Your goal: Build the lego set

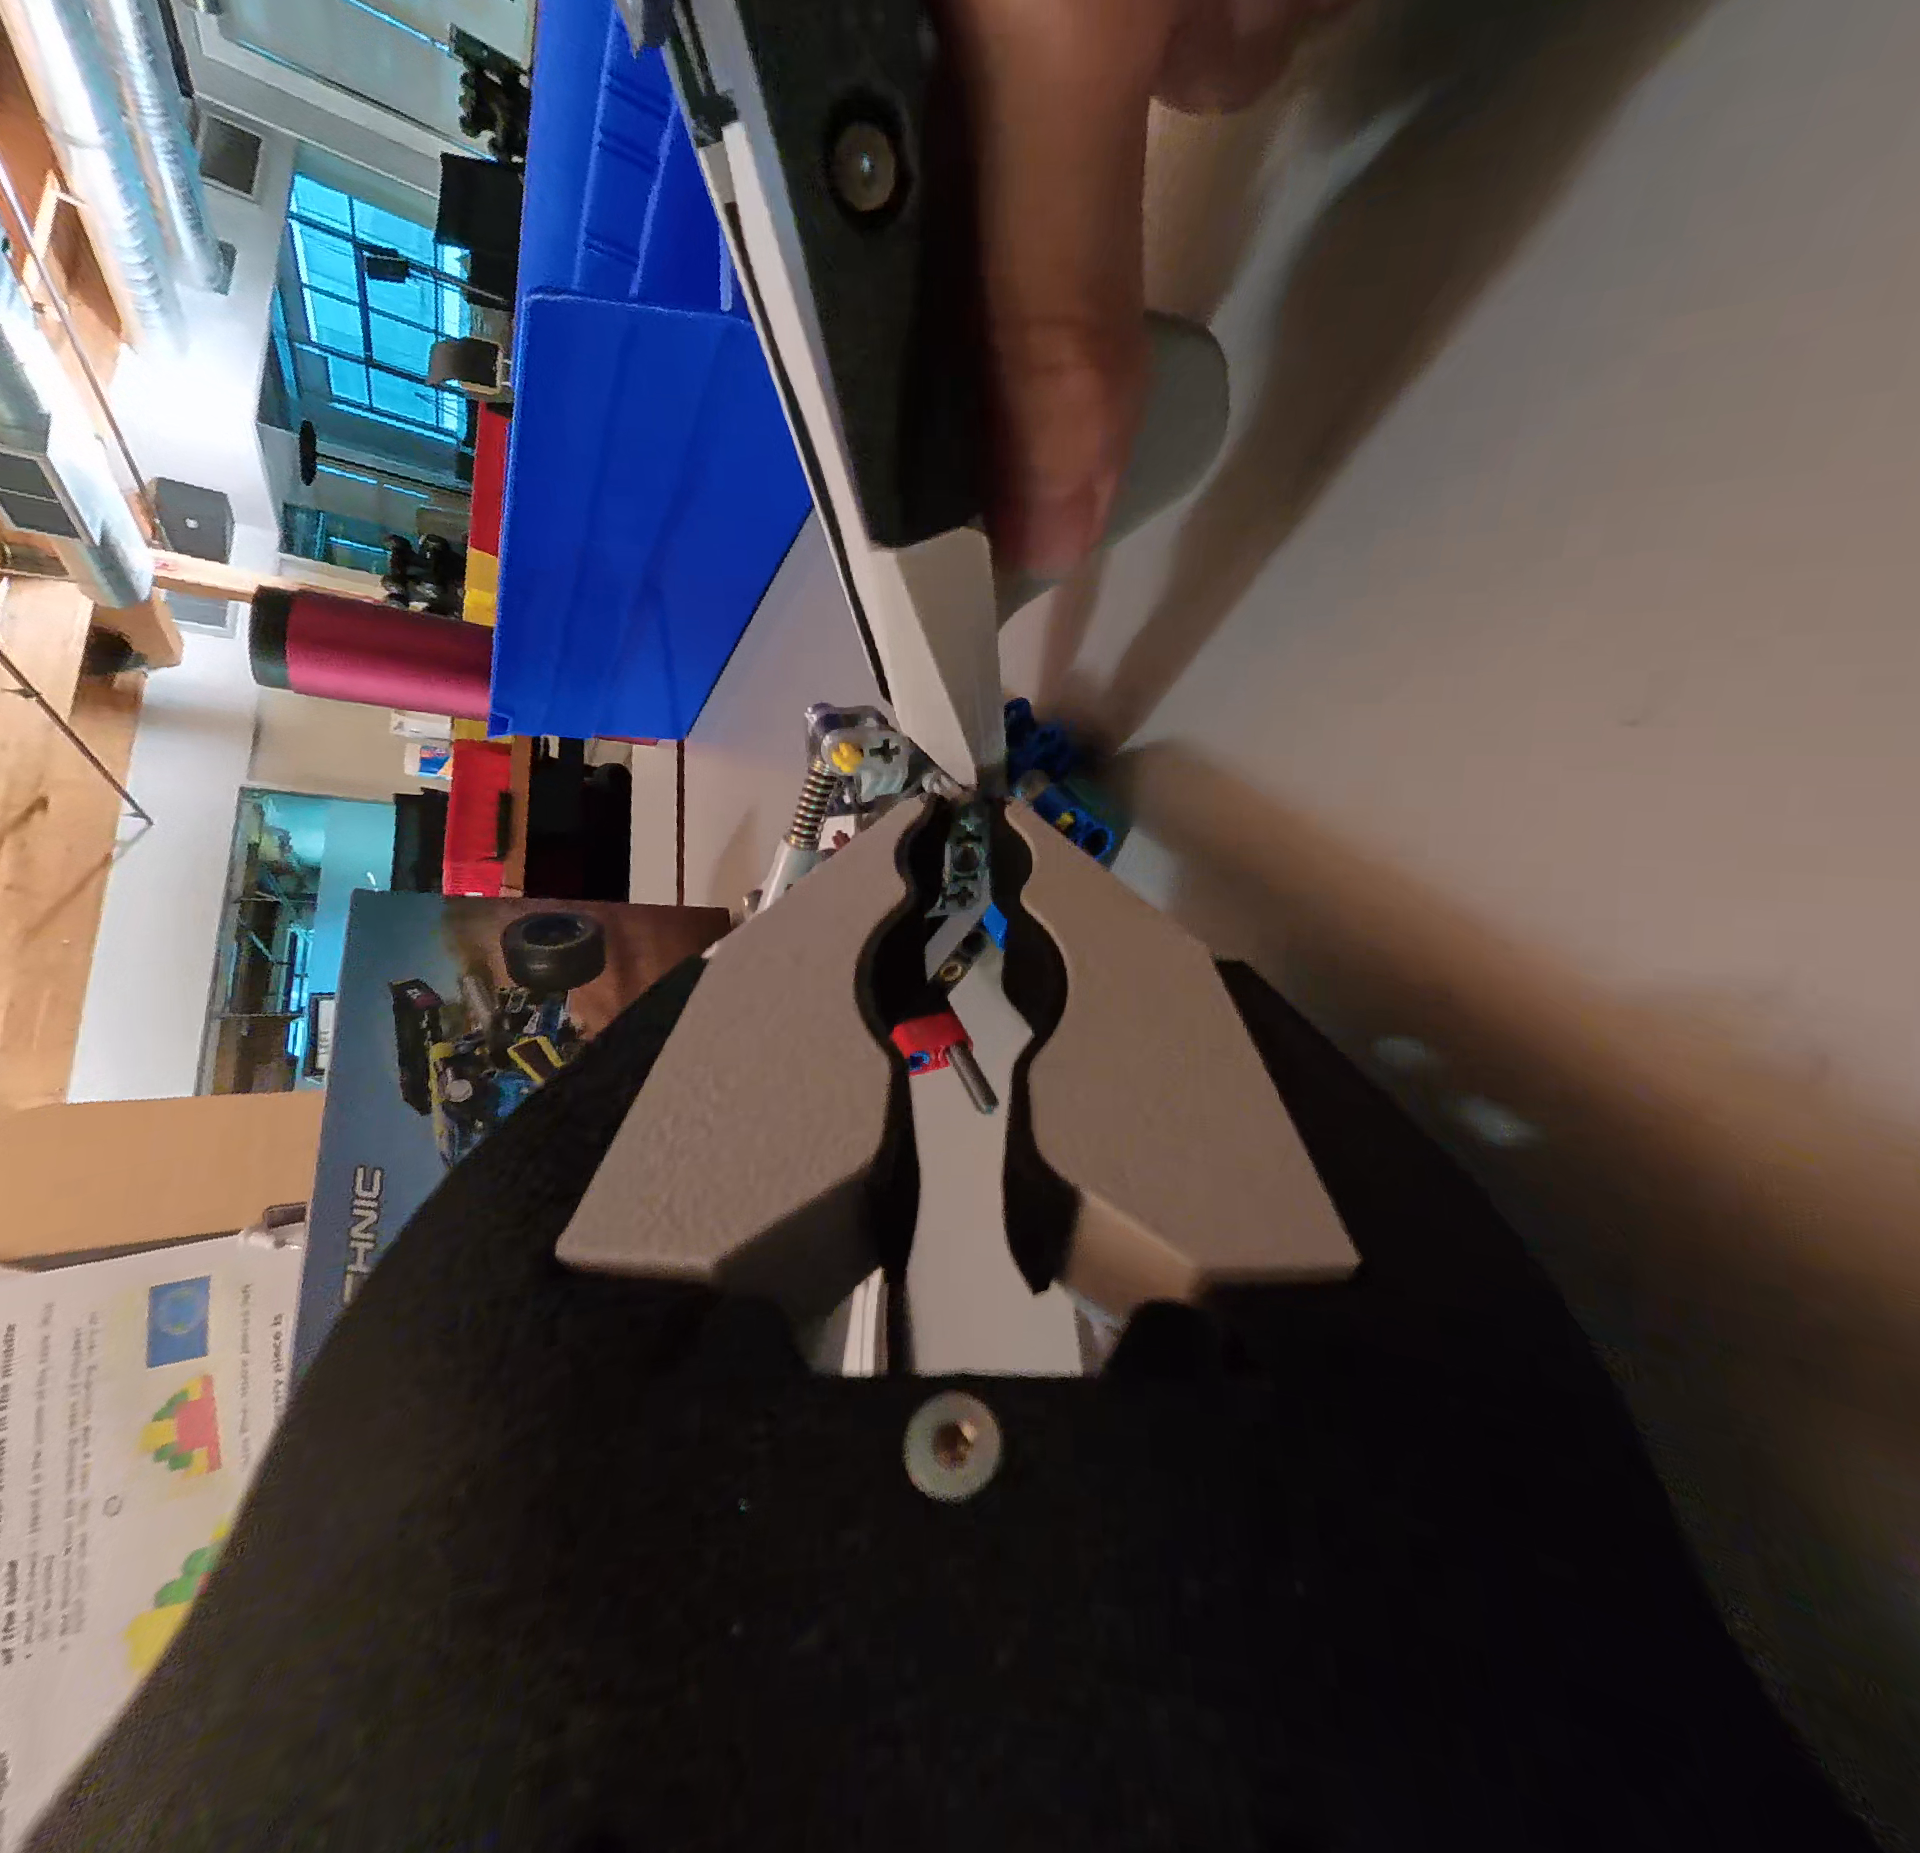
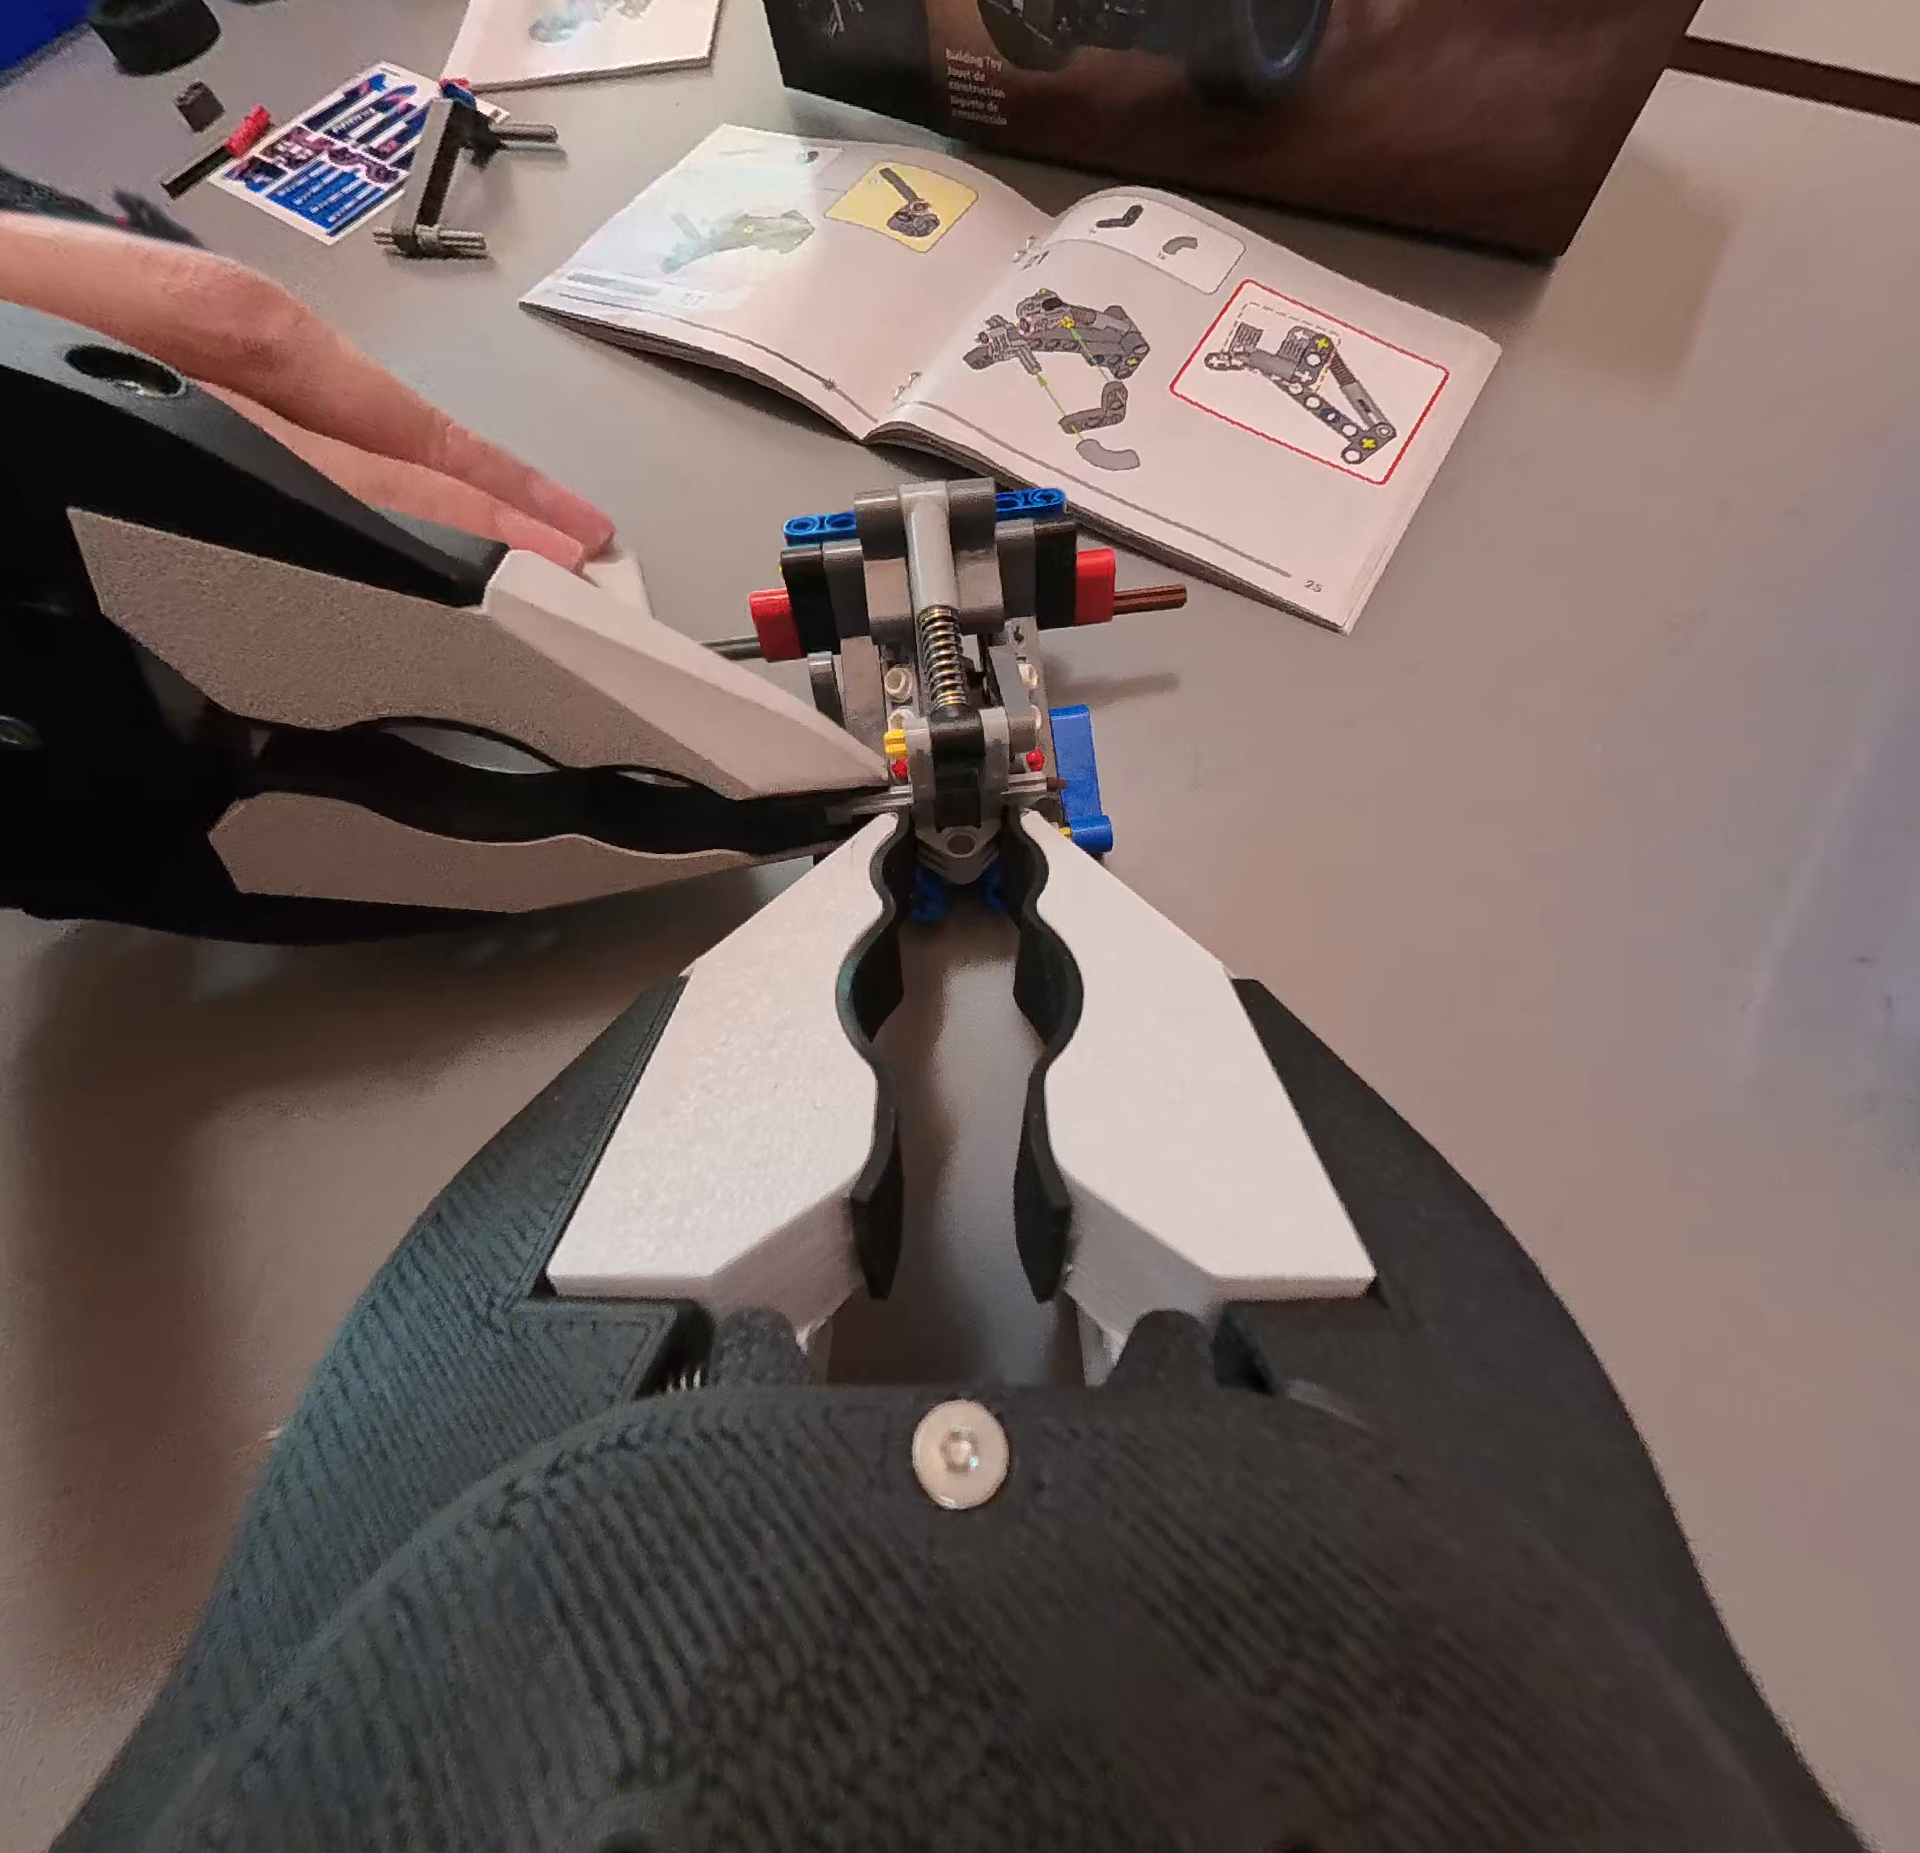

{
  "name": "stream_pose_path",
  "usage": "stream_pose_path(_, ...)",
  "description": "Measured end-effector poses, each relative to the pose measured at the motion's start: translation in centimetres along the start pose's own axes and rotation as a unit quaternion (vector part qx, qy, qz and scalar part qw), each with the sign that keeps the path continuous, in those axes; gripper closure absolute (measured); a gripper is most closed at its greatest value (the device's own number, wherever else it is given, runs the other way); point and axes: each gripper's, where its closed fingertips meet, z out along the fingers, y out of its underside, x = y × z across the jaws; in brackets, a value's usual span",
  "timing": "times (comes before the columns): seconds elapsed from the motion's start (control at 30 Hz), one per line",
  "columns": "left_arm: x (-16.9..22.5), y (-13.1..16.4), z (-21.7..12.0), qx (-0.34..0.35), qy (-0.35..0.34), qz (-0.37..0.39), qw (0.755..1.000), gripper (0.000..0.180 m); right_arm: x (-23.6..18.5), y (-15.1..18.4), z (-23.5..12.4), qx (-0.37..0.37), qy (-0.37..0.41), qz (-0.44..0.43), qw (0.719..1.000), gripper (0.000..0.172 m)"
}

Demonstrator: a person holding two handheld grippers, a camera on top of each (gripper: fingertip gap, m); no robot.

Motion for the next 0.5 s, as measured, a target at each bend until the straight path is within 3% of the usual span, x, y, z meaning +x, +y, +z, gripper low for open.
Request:
stream_pose_path(0.17, 0.2, 0.3, -0.4, -0.003, -0.001, -0.034, 0.999, 0.176, -0.3, 0.0, 0.2, -0.002, -0.001, -0.005, 1.000, 0.158)
stream_pose_path(0.27, 0.1, -0.4, -2.0, 0.018, -0.011, -0.042, 0.999, 0.176, 3.4, 0.4, -1.0, -0.001, 0.091, -0.010, 0.996, 0.158)
stream_pose_path(0.33, 0.2, -0.4, -2.6, 0.027, -0.011, -0.058, 0.998, 0.176, -0.3, 0.4, -0.8, 0.004, -0.033, 0.023, 0.999, 0.158)
stream_pose_path(0.43, -0.9, -1.2, -2.9, 0.062, -0.008, -0.116, 0.991, 0.176, -0.6, -0.1, 0.2, -0.003, 0.019, -0.020, 1.000, 0.158)
stream_pose_path(0.5, -1.3, -2.0, -3.3, 0.105, 0.034, -0.221, 0.969, 0.176, -0.4, -0.2, 0.4, 0.000, 0.018, -0.007, 1.000, 0.158)
